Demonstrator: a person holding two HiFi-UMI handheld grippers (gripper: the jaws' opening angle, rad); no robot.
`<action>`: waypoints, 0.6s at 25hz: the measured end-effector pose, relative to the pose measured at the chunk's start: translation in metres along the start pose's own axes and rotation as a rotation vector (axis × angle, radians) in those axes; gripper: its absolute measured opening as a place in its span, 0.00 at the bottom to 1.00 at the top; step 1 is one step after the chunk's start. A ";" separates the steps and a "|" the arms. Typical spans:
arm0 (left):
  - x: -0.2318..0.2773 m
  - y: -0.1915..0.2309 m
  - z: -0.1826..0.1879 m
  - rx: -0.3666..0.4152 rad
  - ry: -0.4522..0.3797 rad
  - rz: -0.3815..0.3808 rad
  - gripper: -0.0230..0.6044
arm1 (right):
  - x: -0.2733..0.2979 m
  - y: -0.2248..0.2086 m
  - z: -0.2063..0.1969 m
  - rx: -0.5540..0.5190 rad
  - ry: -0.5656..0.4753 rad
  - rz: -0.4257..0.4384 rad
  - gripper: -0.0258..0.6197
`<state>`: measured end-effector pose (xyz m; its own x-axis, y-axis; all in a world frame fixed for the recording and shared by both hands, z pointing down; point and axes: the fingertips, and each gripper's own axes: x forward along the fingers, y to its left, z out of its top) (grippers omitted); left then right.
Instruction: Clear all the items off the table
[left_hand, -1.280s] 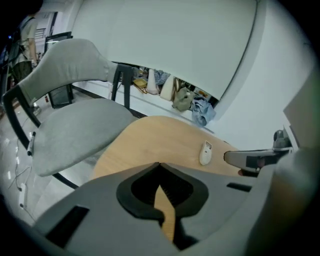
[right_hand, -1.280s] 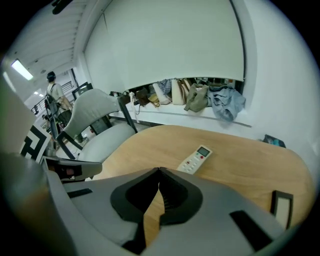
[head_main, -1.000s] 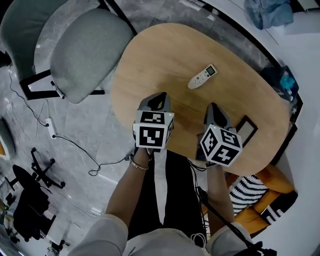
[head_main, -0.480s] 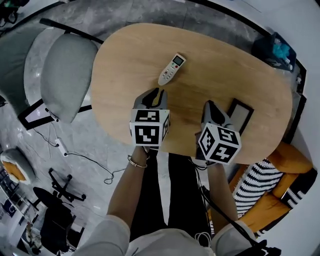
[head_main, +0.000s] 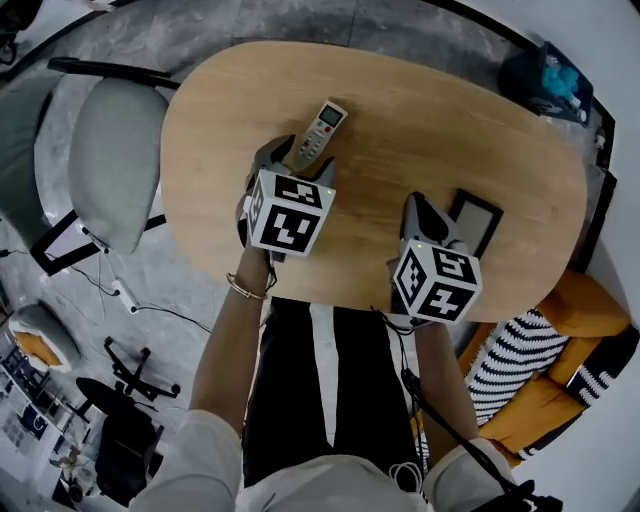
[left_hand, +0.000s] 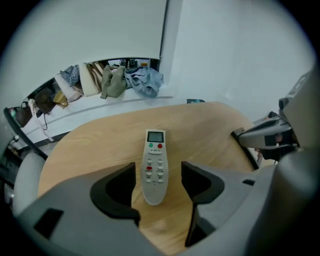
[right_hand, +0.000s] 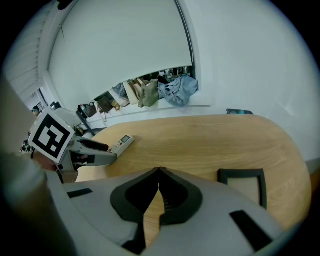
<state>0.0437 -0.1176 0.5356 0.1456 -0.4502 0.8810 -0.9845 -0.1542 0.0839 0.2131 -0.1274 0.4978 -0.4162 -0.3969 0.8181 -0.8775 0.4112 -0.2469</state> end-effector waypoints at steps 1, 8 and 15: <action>0.003 0.000 0.002 0.007 0.008 -0.002 0.49 | 0.002 -0.002 0.000 0.001 0.003 0.000 0.08; 0.019 0.002 0.001 -0.015 0.068 0.006 0.48 | 0.010 -0.008 0.004 0.001 0.015 -0.003 0.08; 0.022 0.008 0.000 -0.011 0.092 0.029 0.36 | 0.017 -0.010 0.012 0.000 0.015 -0.011 0.08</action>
<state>0.0389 -0.1288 0.5557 0.1083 -0.3715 0.9221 -0.9892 -0.1325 0.0629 0.2120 -0.1476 0.5079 -0.4025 -0.3888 0.8288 -0.8822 0.4064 -0.2378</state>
